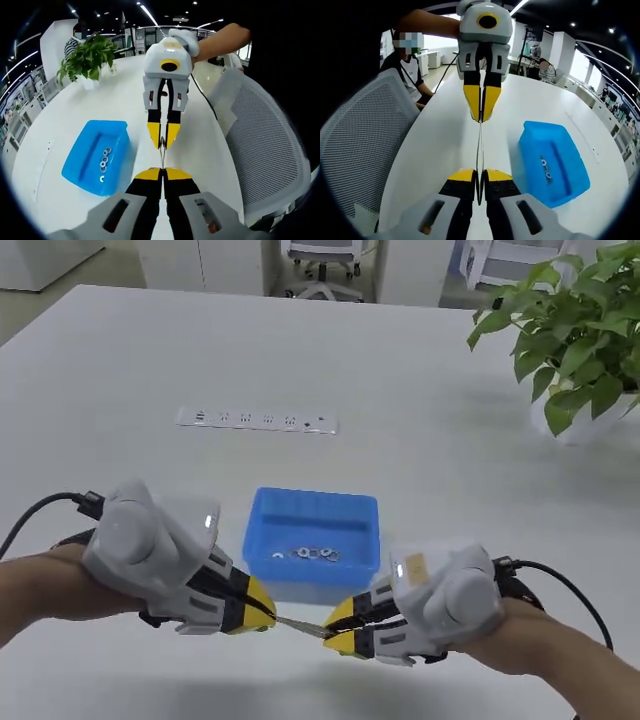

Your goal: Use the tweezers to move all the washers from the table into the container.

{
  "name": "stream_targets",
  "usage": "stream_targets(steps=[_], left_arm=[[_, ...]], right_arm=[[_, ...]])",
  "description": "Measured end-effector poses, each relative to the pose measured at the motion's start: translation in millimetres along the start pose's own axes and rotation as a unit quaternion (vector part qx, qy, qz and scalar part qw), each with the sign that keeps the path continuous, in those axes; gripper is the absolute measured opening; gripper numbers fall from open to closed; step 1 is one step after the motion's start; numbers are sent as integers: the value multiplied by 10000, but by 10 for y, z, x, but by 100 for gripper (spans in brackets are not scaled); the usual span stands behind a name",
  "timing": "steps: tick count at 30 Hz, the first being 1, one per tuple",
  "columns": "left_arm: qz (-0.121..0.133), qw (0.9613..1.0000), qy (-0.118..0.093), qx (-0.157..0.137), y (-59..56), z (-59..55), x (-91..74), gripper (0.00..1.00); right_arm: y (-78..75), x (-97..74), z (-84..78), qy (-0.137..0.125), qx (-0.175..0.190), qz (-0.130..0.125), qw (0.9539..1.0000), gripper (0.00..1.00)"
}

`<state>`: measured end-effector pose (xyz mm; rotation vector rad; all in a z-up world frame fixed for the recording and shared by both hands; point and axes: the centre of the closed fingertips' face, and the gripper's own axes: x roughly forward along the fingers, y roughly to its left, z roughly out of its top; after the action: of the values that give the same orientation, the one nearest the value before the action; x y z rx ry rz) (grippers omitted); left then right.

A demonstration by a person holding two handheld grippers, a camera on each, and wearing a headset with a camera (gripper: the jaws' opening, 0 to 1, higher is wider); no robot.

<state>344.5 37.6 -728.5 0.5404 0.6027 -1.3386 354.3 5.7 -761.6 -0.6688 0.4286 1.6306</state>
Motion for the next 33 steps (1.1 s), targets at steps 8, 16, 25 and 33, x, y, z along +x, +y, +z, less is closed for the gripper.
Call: stream_targets(steps=[8, 16, 25, 33], left_arm=[[13, 9997, 179, -191, 19, -238, 98, 5], [37, 9986, 279, -445, 63, -413, 201, 5], [60, 9970, 389, -669, 99, -570, 317, 5], [-30, 9962, 486, -723, 99, -628, 400, 5]], right_arm=[[13, 122, -76, 119, 50, 37, 9999, 8], [-25, 212, -153, 280, 44, 37, 9996, 9], [-34, 287, -238, 528, -6, 118, 9985, 10], [-24, 314, -323, 726, 34, 119, 9973, 11]])
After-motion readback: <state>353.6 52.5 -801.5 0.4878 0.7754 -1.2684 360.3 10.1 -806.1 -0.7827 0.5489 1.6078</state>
